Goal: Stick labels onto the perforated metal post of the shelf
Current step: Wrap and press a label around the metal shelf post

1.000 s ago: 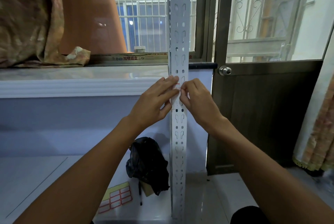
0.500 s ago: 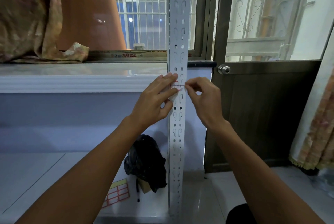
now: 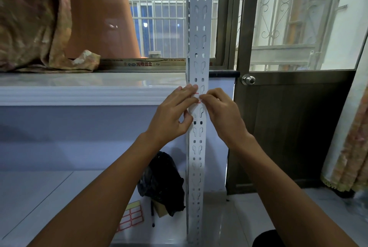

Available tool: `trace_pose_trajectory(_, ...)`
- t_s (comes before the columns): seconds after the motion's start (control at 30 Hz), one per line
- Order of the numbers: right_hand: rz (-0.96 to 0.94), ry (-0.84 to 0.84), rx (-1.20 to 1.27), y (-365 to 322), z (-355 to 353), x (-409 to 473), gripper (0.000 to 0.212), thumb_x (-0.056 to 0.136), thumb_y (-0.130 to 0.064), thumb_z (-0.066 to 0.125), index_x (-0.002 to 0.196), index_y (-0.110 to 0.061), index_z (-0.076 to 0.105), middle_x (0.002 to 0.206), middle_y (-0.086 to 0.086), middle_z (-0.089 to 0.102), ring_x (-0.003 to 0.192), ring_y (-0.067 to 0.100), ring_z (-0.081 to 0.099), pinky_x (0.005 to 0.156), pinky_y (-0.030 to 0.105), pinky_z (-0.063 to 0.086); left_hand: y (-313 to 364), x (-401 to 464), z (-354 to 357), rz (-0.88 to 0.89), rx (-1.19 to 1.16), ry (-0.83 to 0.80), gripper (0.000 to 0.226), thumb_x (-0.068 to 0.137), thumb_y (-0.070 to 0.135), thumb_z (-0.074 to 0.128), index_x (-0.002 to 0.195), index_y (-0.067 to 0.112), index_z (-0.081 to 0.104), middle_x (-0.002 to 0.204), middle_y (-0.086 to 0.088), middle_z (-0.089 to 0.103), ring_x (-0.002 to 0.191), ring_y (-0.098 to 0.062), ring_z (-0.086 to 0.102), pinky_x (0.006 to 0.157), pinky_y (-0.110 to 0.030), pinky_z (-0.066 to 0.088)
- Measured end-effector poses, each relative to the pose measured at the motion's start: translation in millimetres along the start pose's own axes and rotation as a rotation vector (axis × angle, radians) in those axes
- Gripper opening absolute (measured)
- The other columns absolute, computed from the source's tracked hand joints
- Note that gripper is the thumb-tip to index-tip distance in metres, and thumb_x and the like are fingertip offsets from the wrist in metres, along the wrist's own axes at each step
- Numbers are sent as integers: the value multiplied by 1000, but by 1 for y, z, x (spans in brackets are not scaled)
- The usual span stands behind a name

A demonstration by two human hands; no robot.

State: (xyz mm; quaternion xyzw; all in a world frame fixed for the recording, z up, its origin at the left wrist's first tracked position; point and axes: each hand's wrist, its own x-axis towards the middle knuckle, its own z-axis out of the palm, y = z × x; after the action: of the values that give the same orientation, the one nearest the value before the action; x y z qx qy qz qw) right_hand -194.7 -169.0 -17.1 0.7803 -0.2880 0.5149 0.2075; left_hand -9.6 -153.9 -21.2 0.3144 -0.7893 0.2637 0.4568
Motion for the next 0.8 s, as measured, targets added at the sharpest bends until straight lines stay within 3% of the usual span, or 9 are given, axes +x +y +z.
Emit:
trace_pose_trajectory(0.13, -116, -27, -92, 8, -2, 5, 18, 87, 3, 72, 104, 1, 69, 95, 15, 63, 80, 29, 62, 64, 42, 56, 1, 1, -2, -1, 3, -12, 37, 88, 8, 52, 120, 3, 69, 145, -9, 56, 140, -24, 47, 117, -47, 37)
trace_pose_trajectory(0.37, -151, -44, -247, 13, 14, 1, 13, 93, 3, 64, 106, 3, 63, 100, 17, 61, 89, 28, 60, 77, 39, 55, -11, -3, -3, 136, 100, -92, 45, 86, 3, 58, 130, 4, 65, 153, -18, 45, 146, -32, 38, 119, -50, 33)
trace_pose_trajectory(0.53, -175, -41, -348, 10, 20, 6, 12, 91, 6, 63, 101, 3, 59, 90, 17, 58, 80, 29, 57, 70, 40, 54, -8, -3, -4, 138, 105, -94, 46, 86, 3, 52, 130, 3, 65, 153, -20, 45, 146, -33, 37, 119, -50, 33)
trace_pose_trajectory(0.63, -49, -124, -280, 5, 19, 8, 14, 95, 3, 56, 109, 5, 58, 99, 19, 55, 88, 29, 54, 75, 37, 50, -10, -3, -5, 157, 122, -99, 47, 86, 1, 50, 131, 2, 64, 152, -20, 45, 145, -35, 38, 118, -51, 34)
trace_pose_trajectory(0.73, 206, 25, -111, 6, 14, 13, 14, 103, -11, 43, 108, -2, 53, 102, 9, 49, 84, 16, 47, 72, 28, 39, -13, -4, -6, 163, 124, -114, 46, 87, 1, 50, 130, 4, 65, 153, -19, 44, 146, -34, 37, 119, -50, 33)
trace_pose_trajectory(0.8, 279, 137, -5, 8, 7, 14, 12, 104, -11, 47, 103, -3, 55, 97, 6, 53, 76, 10, 48, 66, 23, 40, -13, -4, -5, 151, 110, -118, 44, 89, 4, 49, 129, 4, 66, 154, -17, 44, 147, -32, 37, 118, -50, 34)
